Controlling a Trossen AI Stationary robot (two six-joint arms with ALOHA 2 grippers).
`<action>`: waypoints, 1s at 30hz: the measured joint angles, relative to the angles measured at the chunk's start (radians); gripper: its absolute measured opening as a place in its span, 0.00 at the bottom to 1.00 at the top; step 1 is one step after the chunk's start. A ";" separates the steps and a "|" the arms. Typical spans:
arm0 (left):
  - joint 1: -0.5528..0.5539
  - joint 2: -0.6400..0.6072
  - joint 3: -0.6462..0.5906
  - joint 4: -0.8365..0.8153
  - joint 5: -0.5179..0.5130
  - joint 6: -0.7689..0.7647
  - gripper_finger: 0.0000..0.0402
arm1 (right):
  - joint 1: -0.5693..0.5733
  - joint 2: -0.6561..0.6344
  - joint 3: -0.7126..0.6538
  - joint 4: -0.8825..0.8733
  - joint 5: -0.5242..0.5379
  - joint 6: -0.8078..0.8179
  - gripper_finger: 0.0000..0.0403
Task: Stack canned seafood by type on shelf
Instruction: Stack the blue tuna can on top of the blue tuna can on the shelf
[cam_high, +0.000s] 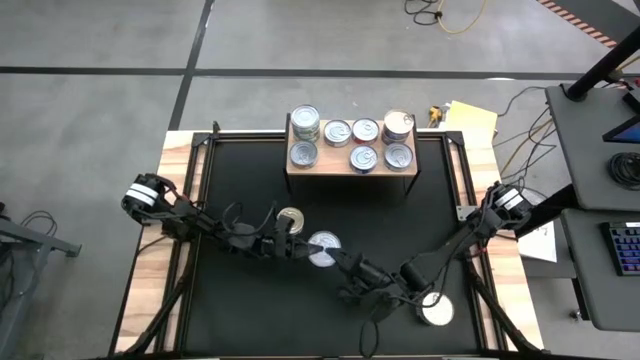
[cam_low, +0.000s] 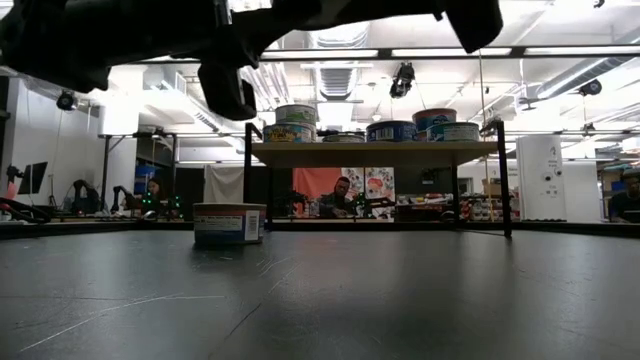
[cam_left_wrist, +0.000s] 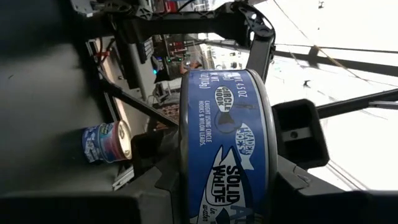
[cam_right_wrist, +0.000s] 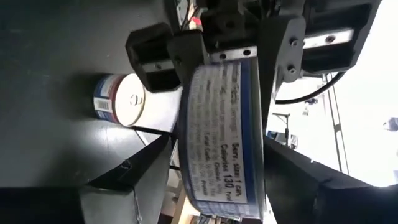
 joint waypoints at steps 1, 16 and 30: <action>0.000 0.000 0.002 -0.009 0.003 0.003 0.29 | -0.004 0.001 0.000 -0.001 0.002 -0.001 0.54; -0.001 0.001 0.017 -0.013 0.014 0.237 0.84 | -0.012 -0.003 -0.001 -0.015 0.007 0.029 0.31; 0.004 -0.007 -0.014 0.003 0.023 0.561 0.83 | -0.012 -0.134 -0.002 -0.174 0.075 0.203 0.31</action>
